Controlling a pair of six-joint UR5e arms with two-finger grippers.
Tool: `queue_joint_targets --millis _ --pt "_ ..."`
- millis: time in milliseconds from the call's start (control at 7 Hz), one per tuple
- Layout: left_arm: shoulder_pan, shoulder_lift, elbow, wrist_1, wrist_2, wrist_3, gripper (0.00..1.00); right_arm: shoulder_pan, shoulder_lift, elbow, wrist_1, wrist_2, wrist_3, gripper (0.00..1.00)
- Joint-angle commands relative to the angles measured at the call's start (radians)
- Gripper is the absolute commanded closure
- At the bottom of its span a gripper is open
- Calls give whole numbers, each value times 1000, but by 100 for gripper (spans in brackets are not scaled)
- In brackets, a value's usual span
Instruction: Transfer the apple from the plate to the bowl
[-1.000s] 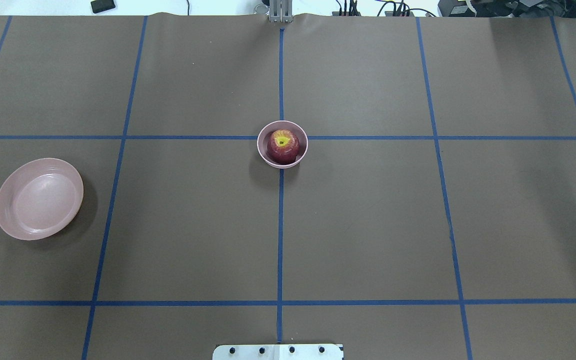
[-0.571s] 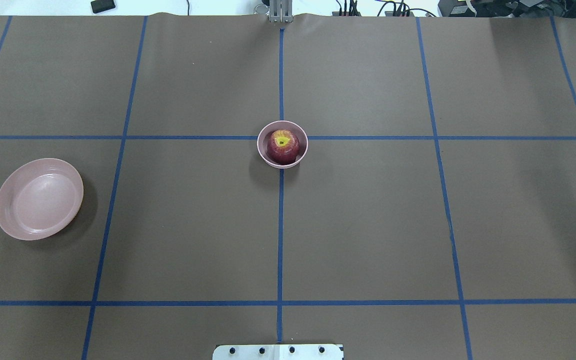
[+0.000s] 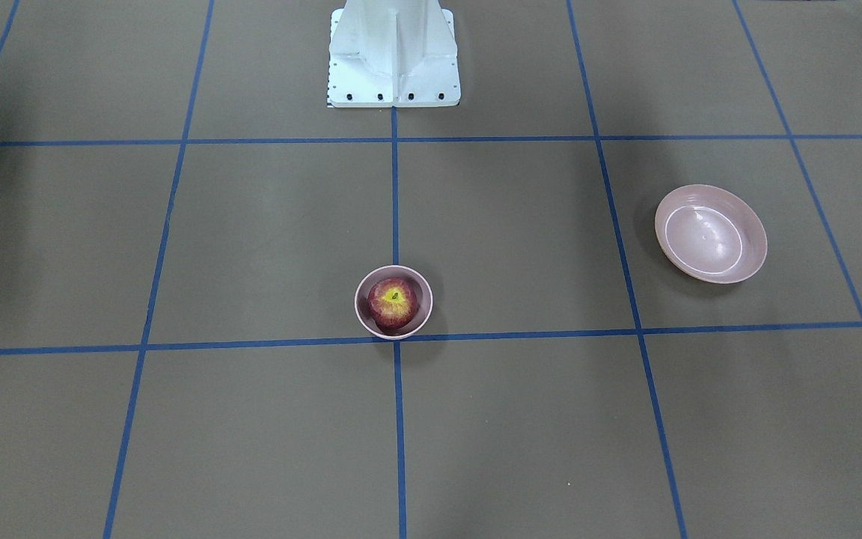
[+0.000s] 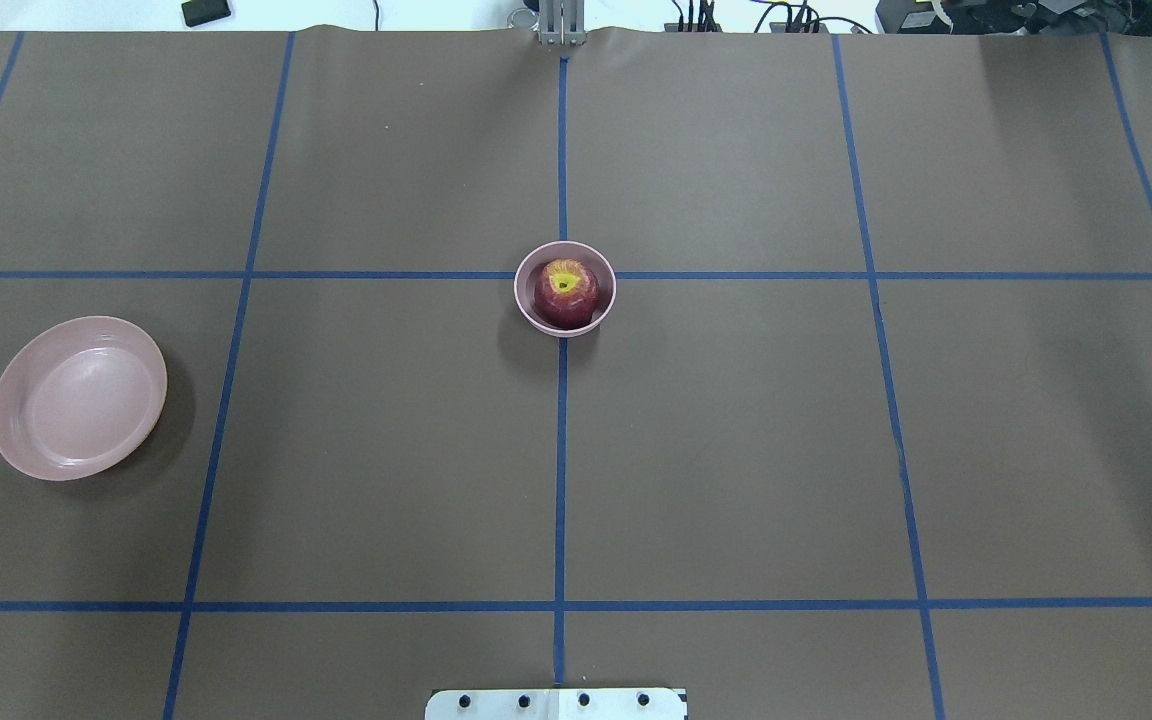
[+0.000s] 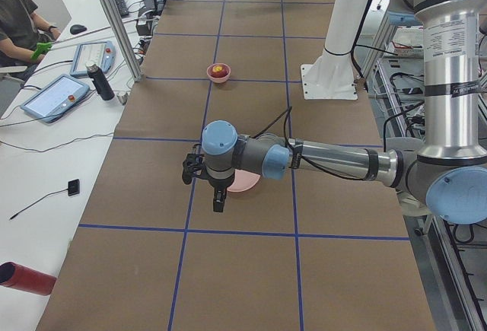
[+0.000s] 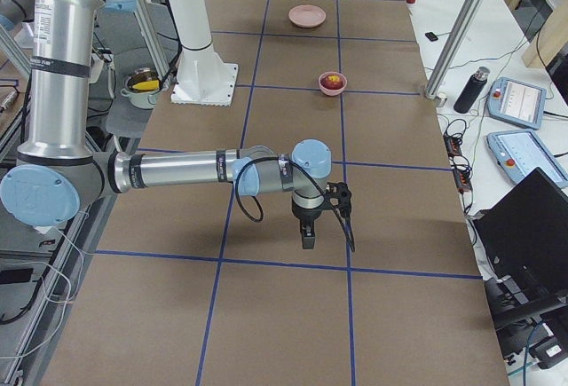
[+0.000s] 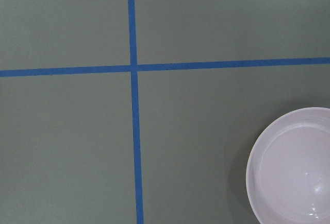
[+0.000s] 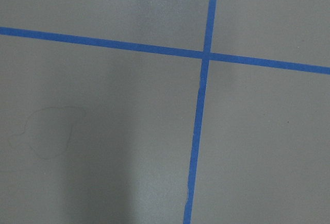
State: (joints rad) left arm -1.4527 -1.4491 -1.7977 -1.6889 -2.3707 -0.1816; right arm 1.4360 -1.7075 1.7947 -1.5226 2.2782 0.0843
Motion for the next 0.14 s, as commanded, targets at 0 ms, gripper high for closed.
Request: queue_joint_targets --millis 0 --pt "-2 -4 -5 0 -1 1 2 0 0 -1 1 4 0 0"
